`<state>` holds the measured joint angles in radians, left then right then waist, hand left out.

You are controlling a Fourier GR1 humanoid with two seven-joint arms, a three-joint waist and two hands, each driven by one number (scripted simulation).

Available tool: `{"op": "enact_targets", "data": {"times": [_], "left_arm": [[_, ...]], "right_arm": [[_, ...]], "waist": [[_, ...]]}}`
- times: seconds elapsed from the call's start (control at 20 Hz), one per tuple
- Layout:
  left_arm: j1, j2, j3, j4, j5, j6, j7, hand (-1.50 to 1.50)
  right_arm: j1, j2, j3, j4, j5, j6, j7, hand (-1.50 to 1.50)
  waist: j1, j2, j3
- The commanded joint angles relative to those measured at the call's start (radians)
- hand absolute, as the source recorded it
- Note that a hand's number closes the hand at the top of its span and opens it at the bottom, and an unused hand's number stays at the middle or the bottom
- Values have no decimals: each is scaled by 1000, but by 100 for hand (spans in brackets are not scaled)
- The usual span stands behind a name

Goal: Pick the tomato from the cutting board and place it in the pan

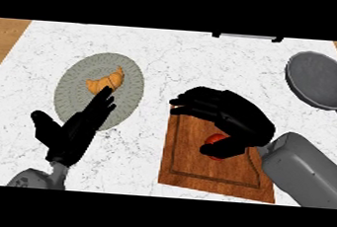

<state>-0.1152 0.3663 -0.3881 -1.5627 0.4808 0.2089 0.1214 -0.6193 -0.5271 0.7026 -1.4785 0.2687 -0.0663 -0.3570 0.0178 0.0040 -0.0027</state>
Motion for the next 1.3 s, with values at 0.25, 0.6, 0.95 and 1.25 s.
{"op": "enact_targets", "data": {"times": [0.25, 0.6, 0.95, 1.25], "left_arm": [[8, -6, 5, 26, 9, -22, -5, 0], [-6, -26, 8, 14, 6, 4, 25, 0], [-19, -14, 51, 34, 21, -40, 29, 0], [29, -58, 46, 69, -40, -78, -48, 0]], "right_arm": [[-203, -100, 294, 9, 450, 258, 384, -150], [-219, 47, 465, -74, 549, 648, 753, -150], [-60, 194, 527, -164, 585, 923, 1067, -150], [48, 305, 533, -104, 698, 911, 1133, -150]], "waist": [[-8, -23, -7], [-29, -22, -2], [-33, -10, 2], [-18, -5, 2]]}}
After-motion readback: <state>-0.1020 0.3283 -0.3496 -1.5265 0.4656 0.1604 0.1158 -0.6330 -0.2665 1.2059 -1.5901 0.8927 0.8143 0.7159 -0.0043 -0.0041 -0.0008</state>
